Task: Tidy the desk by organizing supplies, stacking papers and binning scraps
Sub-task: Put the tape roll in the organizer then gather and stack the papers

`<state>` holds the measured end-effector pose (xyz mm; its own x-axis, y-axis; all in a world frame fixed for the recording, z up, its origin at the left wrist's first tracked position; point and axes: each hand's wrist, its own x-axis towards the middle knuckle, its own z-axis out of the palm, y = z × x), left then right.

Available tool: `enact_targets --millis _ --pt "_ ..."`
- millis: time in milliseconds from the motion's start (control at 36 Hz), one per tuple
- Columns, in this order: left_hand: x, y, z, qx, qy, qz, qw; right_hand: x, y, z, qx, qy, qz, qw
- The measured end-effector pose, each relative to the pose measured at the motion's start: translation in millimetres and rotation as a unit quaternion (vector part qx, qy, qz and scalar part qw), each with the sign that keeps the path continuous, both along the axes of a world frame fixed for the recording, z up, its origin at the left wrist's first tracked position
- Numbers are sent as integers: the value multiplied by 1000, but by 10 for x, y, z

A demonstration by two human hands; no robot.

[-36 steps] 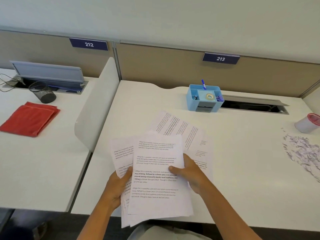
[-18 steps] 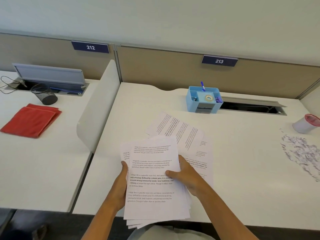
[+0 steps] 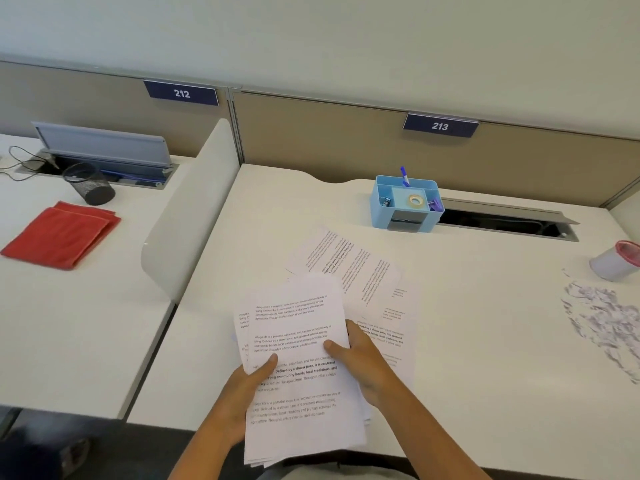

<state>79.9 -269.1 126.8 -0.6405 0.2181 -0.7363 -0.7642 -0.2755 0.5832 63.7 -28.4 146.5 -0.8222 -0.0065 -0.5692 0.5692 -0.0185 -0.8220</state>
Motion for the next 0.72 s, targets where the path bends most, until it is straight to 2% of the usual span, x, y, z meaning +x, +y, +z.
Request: enact_targets --millis 167,222,333,472,500,556,722 --pt "196 77 -42 -45 15 22 999 -143 107 23 -27 -14 55 998" --pt "255 102 -31 -66 26 40 997 -229 227 7 22 -6 84 996" --pt "368 135 -33 -79 33 82 993 -457 556 -205 176 7 58 983" --pt "504 36 -35 -79 31 108 991 -771 1025 -559 382 31 52 922" --pt "551 37 -8 -78 30 101 991 -841 1114 -600 406 35 46 912" --pt "603 423 -70 -120 15 172 978 -1220 1488 -648 426 53 102 897" --pt "735 348 -21 -118 18 199 973 -1510 1602 -612 495 43 76 865"
